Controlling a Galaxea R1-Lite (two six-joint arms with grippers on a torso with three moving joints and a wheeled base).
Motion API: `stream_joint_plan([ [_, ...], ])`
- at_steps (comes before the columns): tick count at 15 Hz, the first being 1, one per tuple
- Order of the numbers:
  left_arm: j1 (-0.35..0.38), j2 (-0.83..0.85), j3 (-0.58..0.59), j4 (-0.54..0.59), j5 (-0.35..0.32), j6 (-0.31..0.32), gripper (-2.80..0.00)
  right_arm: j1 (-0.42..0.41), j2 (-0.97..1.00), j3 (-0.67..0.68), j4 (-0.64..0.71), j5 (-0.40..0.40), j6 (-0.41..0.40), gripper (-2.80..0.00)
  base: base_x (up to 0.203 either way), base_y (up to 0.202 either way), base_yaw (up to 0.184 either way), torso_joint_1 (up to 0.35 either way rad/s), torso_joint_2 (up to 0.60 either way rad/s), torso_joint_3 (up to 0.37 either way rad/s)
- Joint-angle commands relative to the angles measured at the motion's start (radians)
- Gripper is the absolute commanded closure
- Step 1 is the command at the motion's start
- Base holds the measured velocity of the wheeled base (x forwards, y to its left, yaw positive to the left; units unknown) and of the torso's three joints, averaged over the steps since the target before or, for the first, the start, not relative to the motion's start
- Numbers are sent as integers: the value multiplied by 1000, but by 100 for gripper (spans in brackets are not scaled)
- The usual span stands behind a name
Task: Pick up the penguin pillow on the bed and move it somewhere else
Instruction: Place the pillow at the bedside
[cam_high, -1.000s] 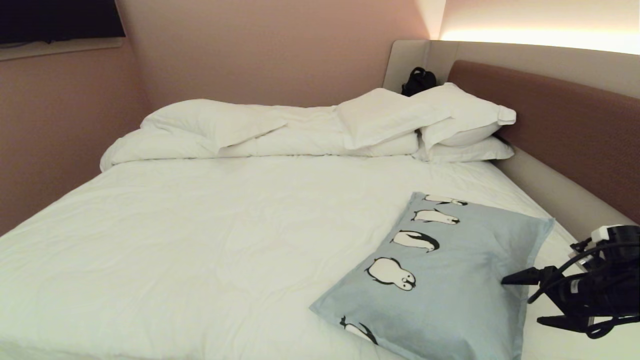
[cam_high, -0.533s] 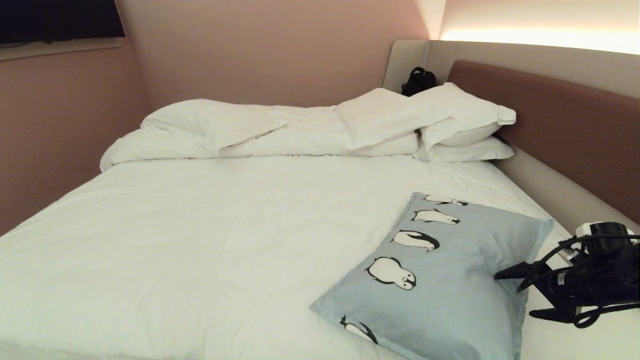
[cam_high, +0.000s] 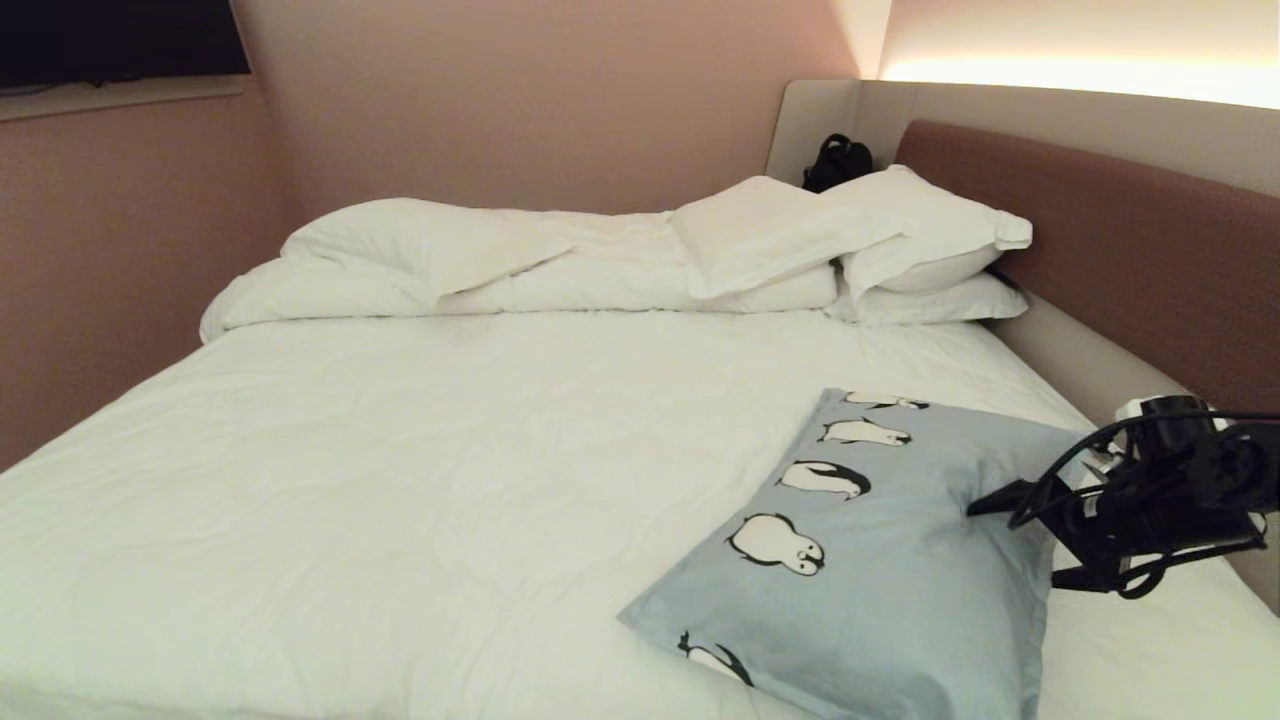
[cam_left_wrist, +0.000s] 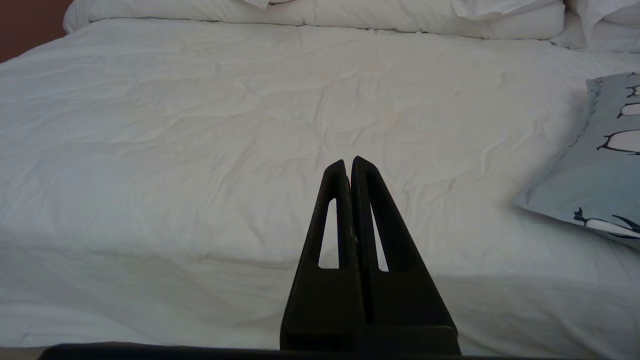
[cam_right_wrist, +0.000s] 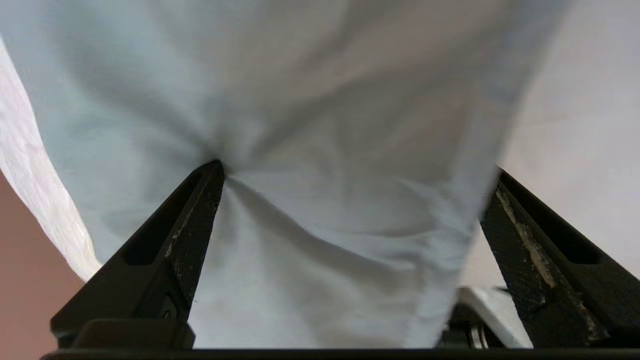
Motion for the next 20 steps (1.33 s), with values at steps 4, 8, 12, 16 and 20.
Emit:
stream_joint_plan([
  [4, 0, 0, 0, -1, 0, -1, 0, 85, -5, -17, 243, -115, 3, -280, 0, 0, 0, 0, 0, 0],
  [8, 0, 0, 0, -1, 0, -1, 0, 113, -7, -16, 250, -122, 17, -280, 0, 0, 0, 0, 0, 0],
  [12, 0, 0, 0, -1, 0, -1, 0, 183, -3, -23, 245, -151, 56, -280, 0, 0, 0, 0, 0, 0],
  [16, 0, 0, 0, -1, 0, -1, 0, 239, 29, -115, 246, -161, 130, -280, 0, 0, 0, 0, 0, 0],
  [20, 0, 0, 0, -1, 0, -1, 0, 280, 56, -192, 248, -158, 172, -280, 0, 0, 0, 0, 0, 0],
])
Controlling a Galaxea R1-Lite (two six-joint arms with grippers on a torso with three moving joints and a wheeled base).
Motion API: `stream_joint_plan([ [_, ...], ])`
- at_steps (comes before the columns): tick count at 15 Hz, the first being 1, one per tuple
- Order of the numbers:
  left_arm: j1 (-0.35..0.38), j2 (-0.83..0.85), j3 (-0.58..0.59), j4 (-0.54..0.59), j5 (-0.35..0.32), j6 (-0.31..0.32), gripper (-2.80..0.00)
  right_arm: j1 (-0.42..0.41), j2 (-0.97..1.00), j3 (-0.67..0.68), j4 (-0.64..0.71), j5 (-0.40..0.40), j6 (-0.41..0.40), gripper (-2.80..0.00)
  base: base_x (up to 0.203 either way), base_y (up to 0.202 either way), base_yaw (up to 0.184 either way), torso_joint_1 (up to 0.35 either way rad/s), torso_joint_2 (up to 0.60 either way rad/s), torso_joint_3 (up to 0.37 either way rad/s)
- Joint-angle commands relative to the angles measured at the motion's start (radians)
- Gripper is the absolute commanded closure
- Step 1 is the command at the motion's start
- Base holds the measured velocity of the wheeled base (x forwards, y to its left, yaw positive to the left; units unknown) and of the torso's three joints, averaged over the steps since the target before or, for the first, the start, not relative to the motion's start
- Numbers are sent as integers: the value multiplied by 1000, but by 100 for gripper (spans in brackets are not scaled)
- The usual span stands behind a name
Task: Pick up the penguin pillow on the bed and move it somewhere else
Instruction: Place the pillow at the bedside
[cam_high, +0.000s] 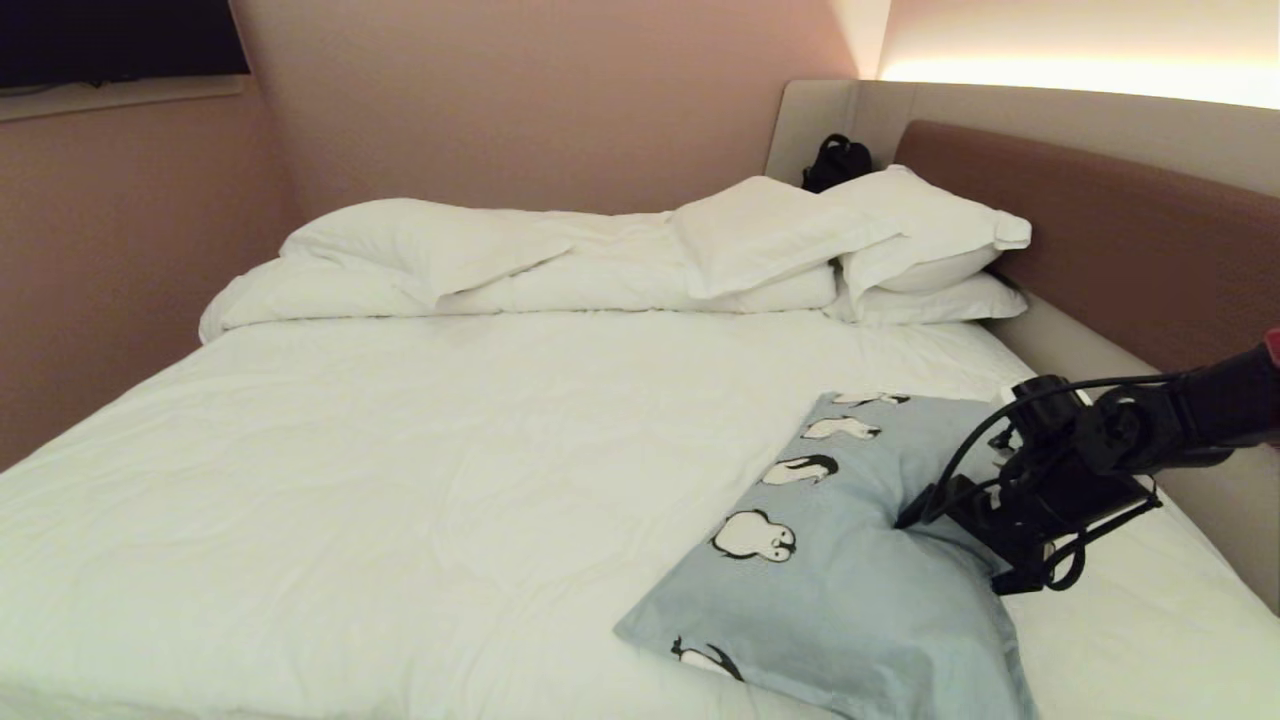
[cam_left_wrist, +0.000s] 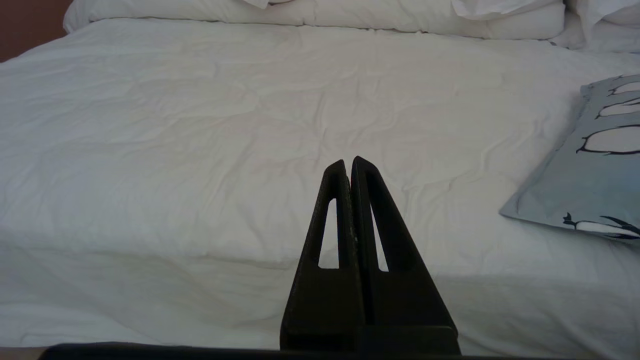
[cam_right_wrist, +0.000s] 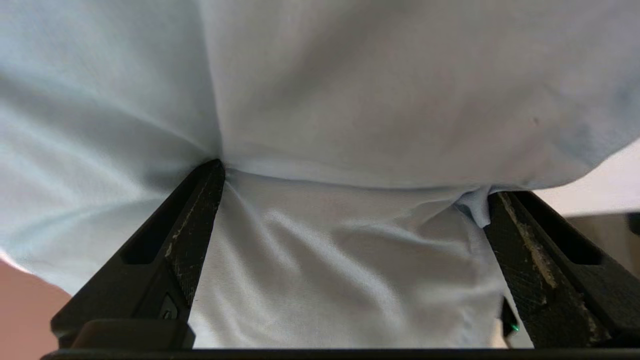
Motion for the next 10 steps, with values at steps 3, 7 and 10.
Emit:
stream_joint_plan([
  [3, 0, 0, 0, -1, 0, -1, 0, 50, 47, -66, 0, 4, 47, -280, 0, 0, 0, 0, 0, 0],
  [7, 0, 0, 0, -1, 0, -1, 0, 54, 28, -63, -1, 4, 49, 0, 0, 0, 0, 0, 0, 0],
  [10, 0, 0, 0, -1, 0, -1, 0, 37, -2, -58, 0, 4, 51, 0, 0, 0, 0, 0, 0, 0],
])
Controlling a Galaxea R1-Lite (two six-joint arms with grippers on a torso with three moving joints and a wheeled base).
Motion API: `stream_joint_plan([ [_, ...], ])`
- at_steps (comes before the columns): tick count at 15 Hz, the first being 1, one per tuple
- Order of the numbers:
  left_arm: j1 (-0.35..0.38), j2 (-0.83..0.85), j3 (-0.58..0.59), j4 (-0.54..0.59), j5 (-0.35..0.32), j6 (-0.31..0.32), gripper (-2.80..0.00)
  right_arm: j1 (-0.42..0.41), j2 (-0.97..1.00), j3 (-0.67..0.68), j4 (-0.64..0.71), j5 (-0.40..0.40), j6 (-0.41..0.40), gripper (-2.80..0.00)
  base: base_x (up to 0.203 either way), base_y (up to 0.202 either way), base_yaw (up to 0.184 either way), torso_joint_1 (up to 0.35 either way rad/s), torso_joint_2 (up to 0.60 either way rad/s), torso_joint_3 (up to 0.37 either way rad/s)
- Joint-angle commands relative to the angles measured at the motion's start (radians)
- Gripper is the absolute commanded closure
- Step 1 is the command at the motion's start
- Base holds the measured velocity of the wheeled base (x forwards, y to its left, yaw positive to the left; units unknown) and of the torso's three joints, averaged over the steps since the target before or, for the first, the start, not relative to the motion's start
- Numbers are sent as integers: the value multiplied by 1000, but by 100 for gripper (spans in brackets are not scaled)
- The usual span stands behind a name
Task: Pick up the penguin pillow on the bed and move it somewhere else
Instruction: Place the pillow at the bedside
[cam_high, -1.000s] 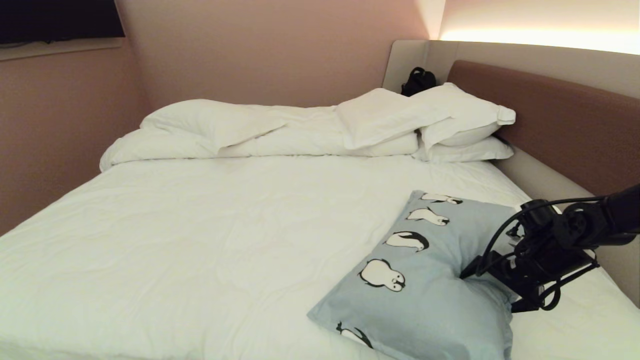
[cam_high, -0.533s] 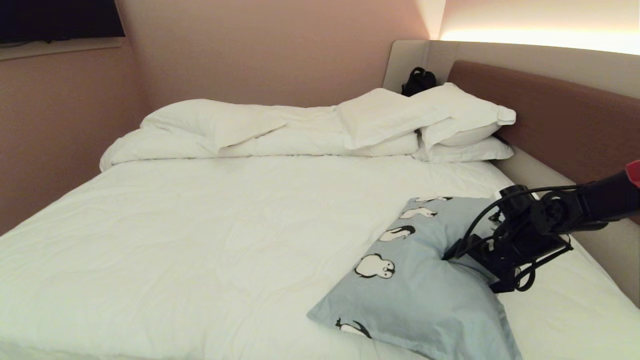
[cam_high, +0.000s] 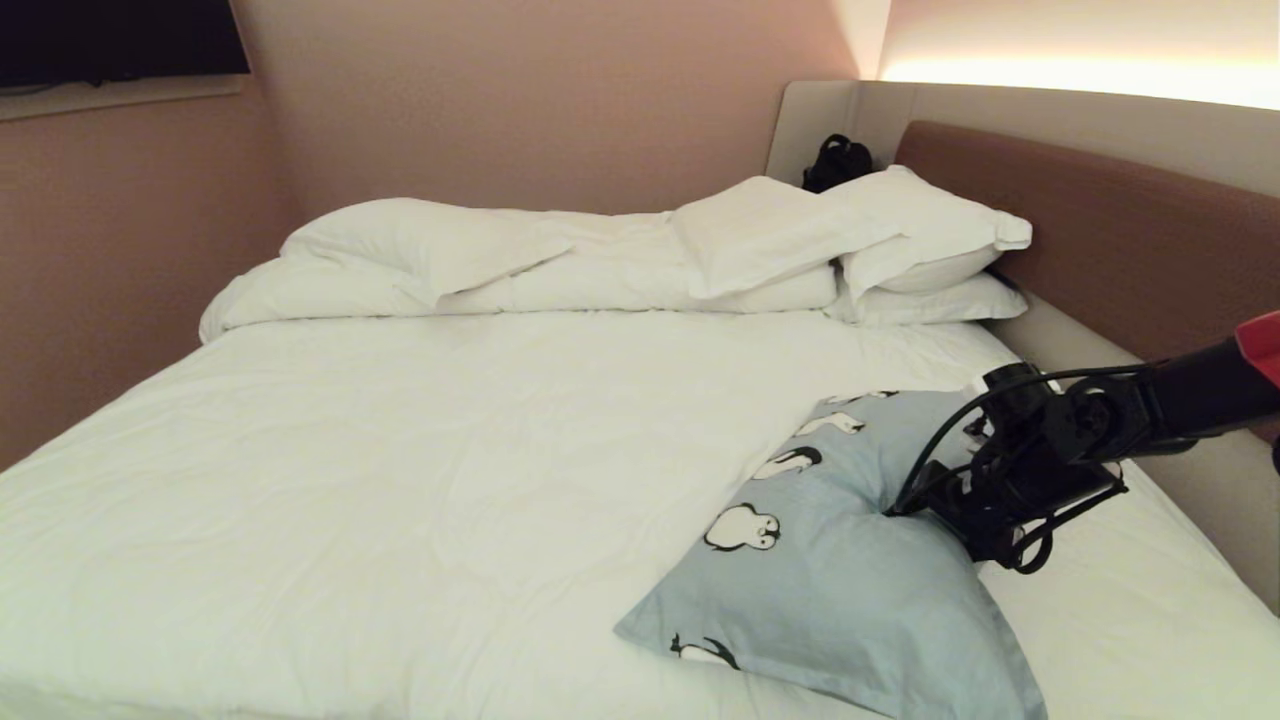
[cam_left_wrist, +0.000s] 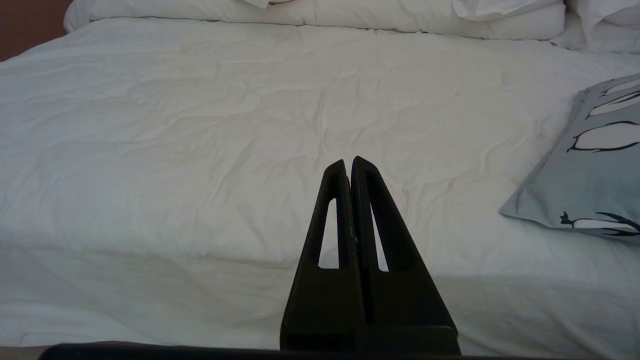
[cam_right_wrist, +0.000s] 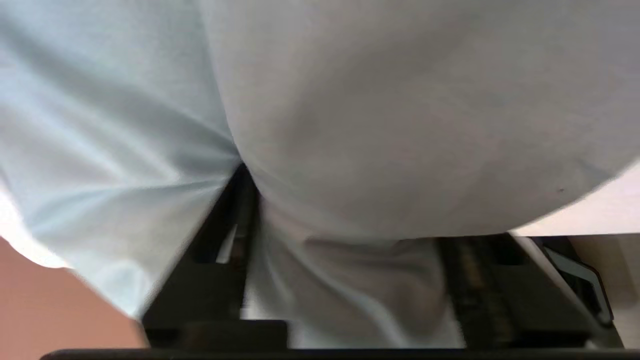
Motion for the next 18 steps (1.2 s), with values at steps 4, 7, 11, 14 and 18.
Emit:
stream_joint_plan([
  [4, 0, 0, 0, -1, 0, -1, 0, -51, -69, -11, 3, 4, 43, 0, 0, 0, 0, 0, 0, 0],
  [7, 0, 0, 0, -1, 0, -1, 0, -113, -158, -29, 23, 5, 42, 0, 0, 0, 0, 0, 0, 0],
  [11, 0, 0, 0, -1, 0, -1, 0, -166, -228, -65, 58, -3, 6, 0, 0, 0, 0, 0, 0, 0],
  [14, 0, 0, 0, -1, 0, -1, 0, -179, -300, -67, 51, -49, -110, 0, 0, 0, 0, 0, 0, 0],
  [18, 0, 0, 0, -1, 0, -1, 0, -180, -328, -67, 20, -200, -220, 0, 0, 0, 0, 0, 0, 0],
])
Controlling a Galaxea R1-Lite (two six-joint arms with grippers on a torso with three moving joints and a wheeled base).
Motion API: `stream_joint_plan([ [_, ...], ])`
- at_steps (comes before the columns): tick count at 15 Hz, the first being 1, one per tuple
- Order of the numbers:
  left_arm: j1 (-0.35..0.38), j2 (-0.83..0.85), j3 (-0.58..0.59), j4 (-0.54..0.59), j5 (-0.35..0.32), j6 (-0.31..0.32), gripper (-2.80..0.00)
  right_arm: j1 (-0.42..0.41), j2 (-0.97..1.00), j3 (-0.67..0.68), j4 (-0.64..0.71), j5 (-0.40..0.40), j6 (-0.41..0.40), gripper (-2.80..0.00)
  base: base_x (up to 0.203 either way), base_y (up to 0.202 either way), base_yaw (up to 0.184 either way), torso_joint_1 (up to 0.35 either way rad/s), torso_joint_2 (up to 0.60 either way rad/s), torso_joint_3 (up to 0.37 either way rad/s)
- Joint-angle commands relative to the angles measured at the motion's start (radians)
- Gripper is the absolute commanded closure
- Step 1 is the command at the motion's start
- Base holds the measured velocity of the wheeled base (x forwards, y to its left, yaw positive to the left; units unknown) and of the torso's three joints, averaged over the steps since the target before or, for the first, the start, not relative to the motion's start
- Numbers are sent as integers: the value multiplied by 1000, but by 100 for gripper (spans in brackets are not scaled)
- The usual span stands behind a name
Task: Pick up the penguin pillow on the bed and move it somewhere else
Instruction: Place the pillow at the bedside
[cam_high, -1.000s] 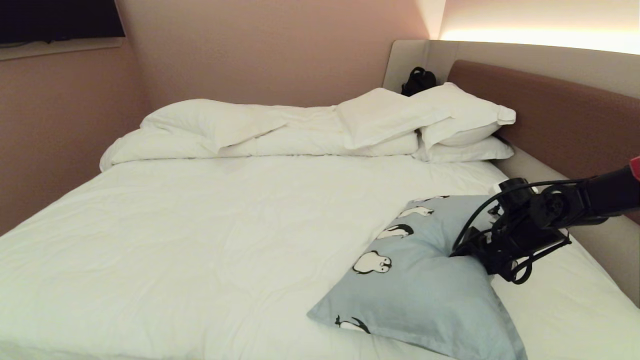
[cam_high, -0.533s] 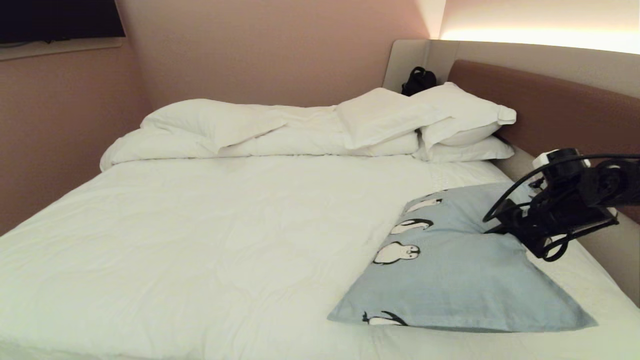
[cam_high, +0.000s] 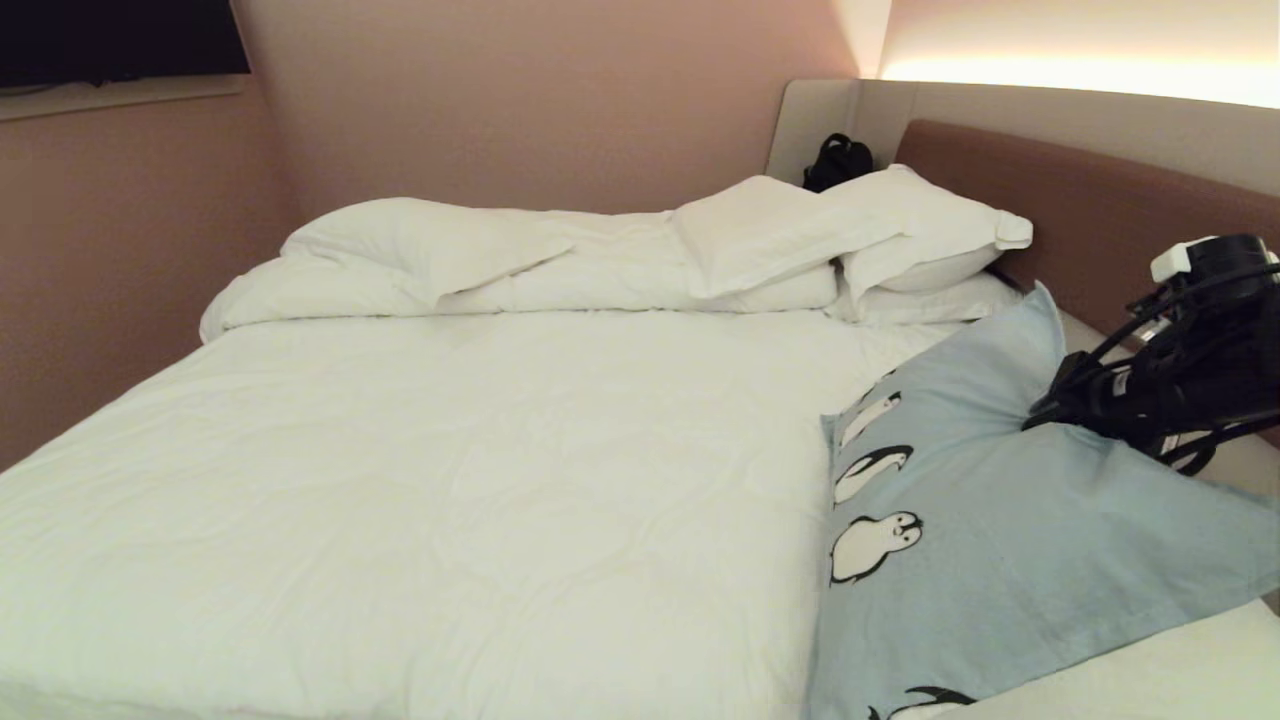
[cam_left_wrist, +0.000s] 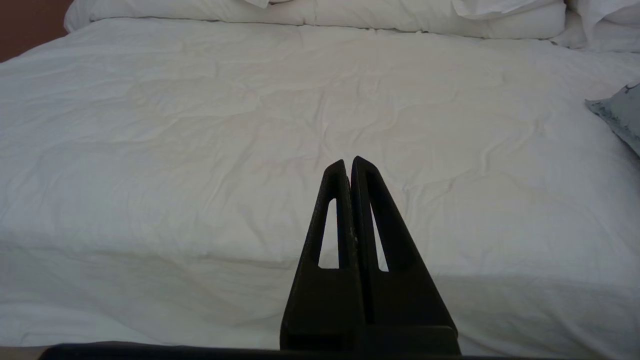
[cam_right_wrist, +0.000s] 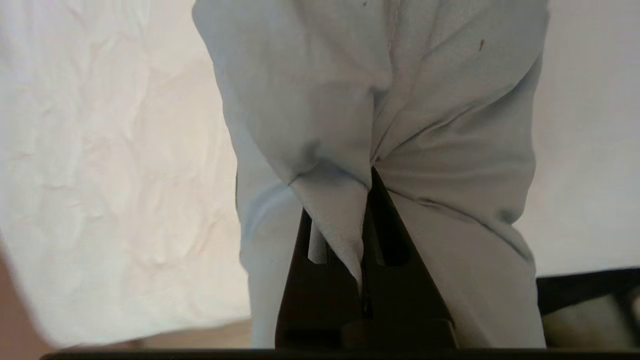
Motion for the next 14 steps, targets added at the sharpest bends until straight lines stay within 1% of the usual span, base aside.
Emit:
stream_joint_plan([
  [1, 0, 0, 0, -1, 0, -1, 0, -1, -22, 0, -21, -99, -90, 0, 0, 0, 0, 0, 0, 0],
  [3, 0, 0, 0, -1, 0, -1, 0, -16, -11, 4, -104, -171, -109, 0, 0, 0, 0, 0, 0, 0],
  [8, 0, 0, 0, -1, 0, -1, 0, -39, -13, 1, -227, -178, -145, 0, 0, 0, 0, 0, 0, 0],
  [9, 0, 0, 0, -1, 0, -1, 0, -50, -19, 2, -285, -179, -162, 0, 0, 0, 0, 0, 0, 0],
  [10, 0, 0, 0, -1, 0, -1, 0, -60, -20, 2, -310, -184, -188, 0, 0, 0, 0, 0, 0, 0],
  [11, 0, 0, 0, -1, 0, -1, 0, -65, -17, 1, -317, -187, -197, 0, 0, 0, 0, 0, 0, 0],
  [12, 0, 0, 0, -1, 0, -1, 0, -78, -10, 5, -326, -191, -239, 0, 0, 0, 0, 0, 0, 0],
  [14, 0, 0, 0, -1, 0, -1, 0, -97, 1, 10, -334, -191, -278, 0, 0, 0, 0, 0, 0, 0],
])
